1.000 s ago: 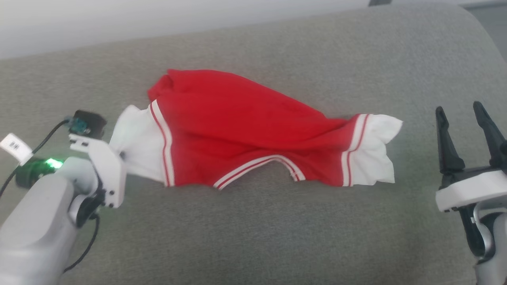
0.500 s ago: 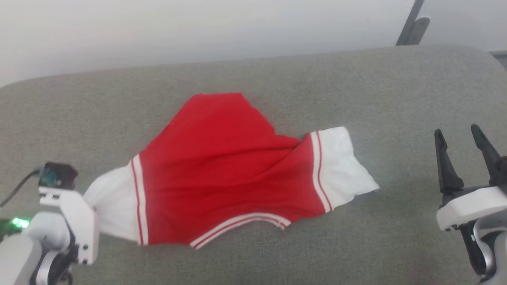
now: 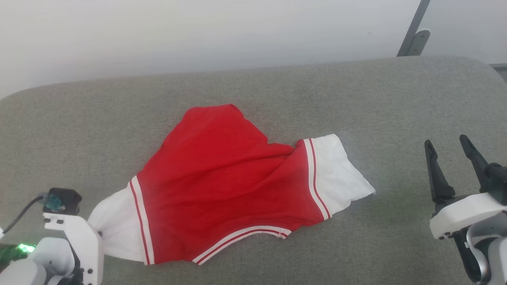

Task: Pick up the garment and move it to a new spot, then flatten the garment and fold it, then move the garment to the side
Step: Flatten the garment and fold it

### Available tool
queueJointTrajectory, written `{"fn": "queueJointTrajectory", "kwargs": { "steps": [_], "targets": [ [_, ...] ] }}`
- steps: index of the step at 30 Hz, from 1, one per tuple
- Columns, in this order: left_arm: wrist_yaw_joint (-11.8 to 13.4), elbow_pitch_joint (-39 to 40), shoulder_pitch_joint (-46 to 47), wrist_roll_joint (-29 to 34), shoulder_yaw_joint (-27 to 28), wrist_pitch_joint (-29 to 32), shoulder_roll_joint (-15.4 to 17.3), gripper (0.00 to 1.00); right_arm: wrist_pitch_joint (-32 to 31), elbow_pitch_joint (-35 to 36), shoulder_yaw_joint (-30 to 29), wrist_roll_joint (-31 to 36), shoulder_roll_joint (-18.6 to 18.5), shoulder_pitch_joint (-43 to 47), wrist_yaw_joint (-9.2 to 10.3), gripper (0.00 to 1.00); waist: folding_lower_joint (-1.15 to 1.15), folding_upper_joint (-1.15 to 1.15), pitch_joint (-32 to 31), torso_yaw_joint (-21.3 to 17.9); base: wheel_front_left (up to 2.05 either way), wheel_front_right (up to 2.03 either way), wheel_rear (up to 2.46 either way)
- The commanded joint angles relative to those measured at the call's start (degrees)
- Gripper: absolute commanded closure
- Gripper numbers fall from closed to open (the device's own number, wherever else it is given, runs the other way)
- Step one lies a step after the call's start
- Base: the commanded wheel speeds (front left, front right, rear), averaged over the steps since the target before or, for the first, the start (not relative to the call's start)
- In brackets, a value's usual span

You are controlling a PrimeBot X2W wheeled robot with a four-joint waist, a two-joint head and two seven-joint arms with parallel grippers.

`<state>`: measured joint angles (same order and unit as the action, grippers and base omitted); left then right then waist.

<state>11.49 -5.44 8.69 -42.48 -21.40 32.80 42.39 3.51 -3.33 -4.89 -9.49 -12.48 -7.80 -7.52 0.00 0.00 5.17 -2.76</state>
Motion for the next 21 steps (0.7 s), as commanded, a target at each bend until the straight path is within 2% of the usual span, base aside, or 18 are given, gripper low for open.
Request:
{"fn": "queueJointTrajectory", "kwargs": {
  "steps": [1, 8, 14, 21],
  "targets": [
    [-0.58, -0.01, 1.24, 0.44, -0.24, 0.27, 0.19, 0.00, -0.23, 0.27, 0.18, -0.29, -0.19, -0.09, 0.07, 0.00, 0.00, 0.00, -0.02, 0.04, 0.00, 0.00, 0.00],
    [-2.71, -1.48, 4.37, 0.17, -1.84, 3.05, 0.24, 0.00, -0.67, 1.29, 0.22, -0.61, -0.92, -0.84, 0.06, 0.00, 0.00, 0.00, 0.80, 0.18, 0.00, 0.00, 0.00],
    [-3.49, -4.73, 7.95, -0.23, -3.38, 6.95, -0.58, 0.00, -0.98, 2.58, 0.41, -0.76, -1.38, -1.78, 0.06, 0.00, 0.00, 0.00, 2.55, -0.03, 0.00, 0.00, 0.00],
    [-4.75, -11.60, 12.16, -0.55, -5.15, 10.32, -2.19, 0.00, -3.15, 3.48, 1.85, -2.42, -2.34, -2.37, 0.06, 0.00, 0.00, 0.00, 4.91, -0.44, 0.00, 0.00, 0.00]
  ]
}}
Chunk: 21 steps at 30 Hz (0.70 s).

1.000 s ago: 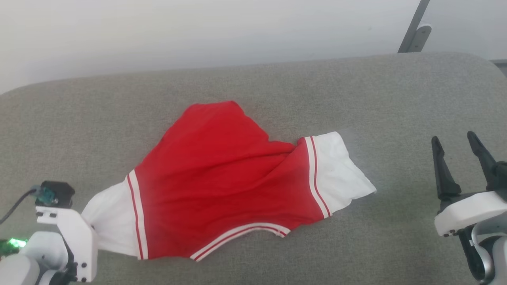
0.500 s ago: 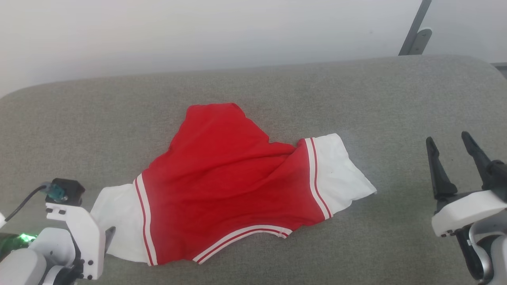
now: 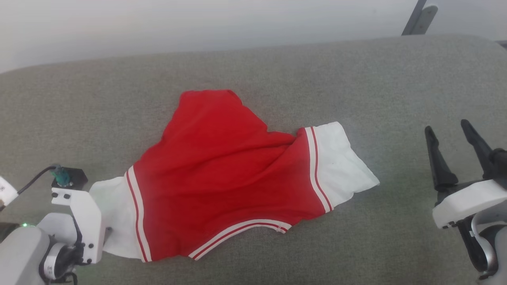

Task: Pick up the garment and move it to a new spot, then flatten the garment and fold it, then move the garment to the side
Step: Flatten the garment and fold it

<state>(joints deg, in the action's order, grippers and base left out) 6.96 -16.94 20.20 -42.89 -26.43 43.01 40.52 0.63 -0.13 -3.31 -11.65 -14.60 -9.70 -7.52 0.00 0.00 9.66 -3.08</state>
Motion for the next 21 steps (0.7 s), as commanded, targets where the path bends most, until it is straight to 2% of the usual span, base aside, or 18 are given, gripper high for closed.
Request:
{"fn": "queueJointTrajectory", "kwargs": {
  "steps": [1, 4, 5, 6, 7, 8, 15, 21],
  "targets": [
    [-0.41, -1.24, 1.31, -0.03, -0.32, 0.22, -0.58, 0.01, -0.92, 0.36, 0.58, -0.69, -0.55, -0.52, 0.06, 0.00, 0.00, 0.00, 0.82, -0.18, 0.00, 0.00, 0.00],
    [-0.77, -3.27, 2.37, -0.36, -0.49, 0.25, -1.42, 0.01, -2.21, 0.34, 1.49, -2.07, -1.22, -0.71, 0.06, 0.00, 0.00, 0.00, 1.62, -0.25, 0.00, 0.00, 0.00],
    [-0.96, -4.22, 2.81, -0.58, -0.57, 0.01, -2.04, 0.15, -3.06, 0.22, 2.19, -2.78, -1.66, -0.72, 0.06, 0.00, 0.00, 0.00, 1.96, -0.25, 0.00, 0.00, 0.00],
    [-1.10, -5.22, 3.19, -0.94, -0.57, -0.14, -2.79, 0.52, -3.97, 0.19, 3.04, -3.58, -2.21, -0.68, 0.06, 0.00, 0.00, 0.00, 2.32, -0.22, 0.00, 0.00, 0.00],
    [-1.77, -5.98, 3.51, -1.29, -0.84, -0.20, -3.36, 0.82, -5.42, 0.04, 4.30, -4.97, -2.68, -0.55, 0.06, 0.00, 0.00, 0.00, 2.67, -0.21, 0.00, 0.00, 0.00],
    [-2.43, -6.75, 3.88, -1.54, -1.09, -0.33, -3.92, 0.97, -7.15, -0.04, 5.58, -6.37, -3.26, -0.41, 0.06, 0.00, 0.00, 0.00, 3.02, -0.14, 0.00, 0.00, 0.00],
    [-4.46, -9.82, 6.64, -1.28, -2.36, -1.36, -6.41, 1.00, -19.83, -1.67, 12.88, -15.98, -9.35, -2.45, 0.06, 0.00, 0.00, 0.00, 5.16, 1.42, 0.00, 0.00, 0.00],
    [-5.62, -10.86, 9.56, -0.14, -3.53, -2.58, -8.22, 1.00, -28.66, -5.40, 16.46, -20.42, -11.89, -6.11, 0.04, 0.00, 0.00, 0.00, 6.47, 3.65, 0.00, 0.00, 0.00]
  ]
}}
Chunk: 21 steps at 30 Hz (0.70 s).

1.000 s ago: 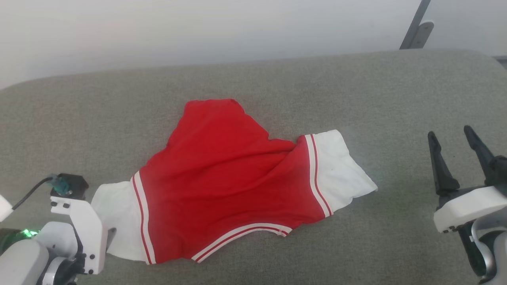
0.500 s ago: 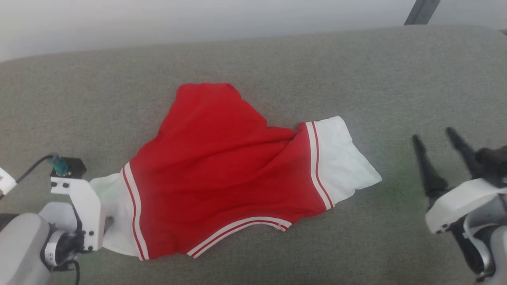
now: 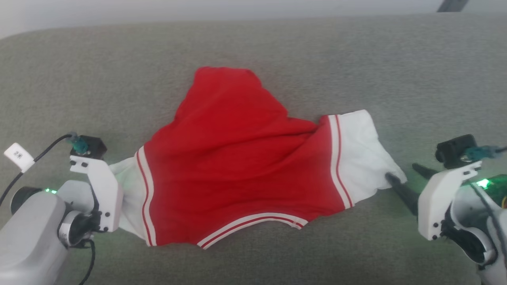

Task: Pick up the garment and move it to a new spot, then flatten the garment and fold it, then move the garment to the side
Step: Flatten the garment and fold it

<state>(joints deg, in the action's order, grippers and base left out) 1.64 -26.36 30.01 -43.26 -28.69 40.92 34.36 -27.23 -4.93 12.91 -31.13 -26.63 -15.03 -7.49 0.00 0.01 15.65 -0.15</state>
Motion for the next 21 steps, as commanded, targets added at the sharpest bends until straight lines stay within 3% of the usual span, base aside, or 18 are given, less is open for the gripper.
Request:
{"fn": "queueJointTrajectory", "kwargs": {
  "steps": [1, 9, 10, 11, 21],
  "targets": [
    [-0.33, -1.44, 0.07, 0.45, -1.51, -0.61, -2.31, 1.00, -2.21, -1.32, 1.05, -1.18, -0.16, -1.27, 0.00, 0.00, 0.00, -0.01, 0.67, 1.09, 0.00, 0.00, 0.00],
    [-1.14, -2.14, 2.74, 1.38, -2.50, -2.18, -4.03, 1.00, -9.02, -10.77, 7.13, -3.13, 0.17, -5.32, 0.00, 0.00, 0.00, -0.01, 1.80, 3.14, 0.00, 0.00, 0.00],
    [-1.23, -2.33, 2.95, 1.43, -2.51, -2.51, -4.22, 1.00, -9.31, -11.57, 8.25, -3.57, 0.44, -5.92, -0.01, 0.53, 0.00, -0.01, 1.79, 3.25, 0.00, 0.00, 0.00],
    [-1.34, -2.55, 3.26, 1.48, -2.56, -2.70, -4.37, 1.00, -9.00, -11.92, 9.35, -2.98, 0.05, -6.59, -0.02, 1.00, 0.00, -0.01, 1.73, 3.37, 0.00, 0.00, 0.00],
    [-2.07, -0.73, 6.96, 0.28, -0.89, -1.13, -1.43, 1.00, -3.16, -11.01, 7.80, -6.94, -2.22, -13.19, 0.00, 1.00, 0.00, -0.01, -4.51, 2.45, 0.00, 0.00, 0.00]
  ]
}}
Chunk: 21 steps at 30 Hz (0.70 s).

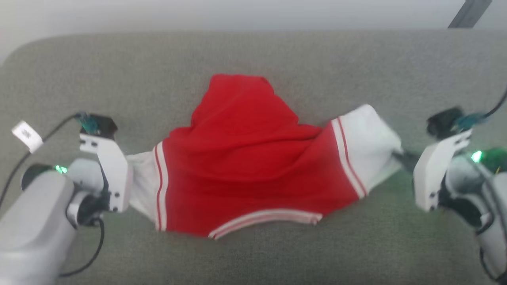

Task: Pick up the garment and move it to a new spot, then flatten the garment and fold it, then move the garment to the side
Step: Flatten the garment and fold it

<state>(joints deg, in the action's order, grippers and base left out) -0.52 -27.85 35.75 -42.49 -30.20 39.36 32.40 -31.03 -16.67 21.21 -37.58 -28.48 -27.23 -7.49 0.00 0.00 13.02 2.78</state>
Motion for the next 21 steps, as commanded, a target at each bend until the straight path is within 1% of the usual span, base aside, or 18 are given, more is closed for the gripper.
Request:
{"fn": "queueJointTrajectory", "kwargs": {
  "steps": [1, 6, 11, 15, 19, 21],
  "targets": [
    [0.34, 1.63, 1.73, -0.51, 0.82, 0.86, 0.93, 1.00, 1.02, 1.13, -0.86, -0.63, -0.73, -1.43, 0.00, 1.00, 0.00, 0.00, -2.82, -0.62, 0.00, 0.00, 0.00],
    [0.66, 5.97, 4.45, -0.51, 1.51, 2.51, 2.23, 1.00, 1.80, 3.76, -2.82, -1.22, -1.62, -4.28, 0.00, 1.00, 0.00, 0.00, -6.37, -1.05, 0.00, 0.00, 0.00],
    [1.07, 10.34, 9.28, -0.27, 2.65, 4.02, 3.32, 1.00, 2.46, 6.49, -4.93, -0.81, -1.50, -8.59, 0.00, 1.00, 0.00, 0.00, -10.46, -1.55, 0.00, 0.00, 0.00],
    [0.83, 11.79, 14.56, 1.10, 3.27, 4.35, 3.97, 1.00, 4.32, 7.07, -6.73, 1.02, -0.70, -13.30, 0.00, 1.00, 0.00, 0.00, -12.61, -1.92, 0.00, 0.00, 0.00],
    [0.97, 11.23, 20.05, 2.50, 4.00, 3.27, 3.73, 1.00, 6.13, 6.30, -7.79, 2.46, 0.65, -18.52, 0.00, 1.00, 0.00, 0.00, -13.66, -2.12, 0.00, 0.00, 0.00],
    [0.58, 10.56, 22.55, 2.96, 4.14, 2.37, 3.19, 1.00, 7.61, 5.74, -8.28, 3.29, 1.19, -20.85, 0.00, 1.00, 0.00, 0.00, -13.88, -2.14, 0.00, 0.00, 0.00]
  ]
}}
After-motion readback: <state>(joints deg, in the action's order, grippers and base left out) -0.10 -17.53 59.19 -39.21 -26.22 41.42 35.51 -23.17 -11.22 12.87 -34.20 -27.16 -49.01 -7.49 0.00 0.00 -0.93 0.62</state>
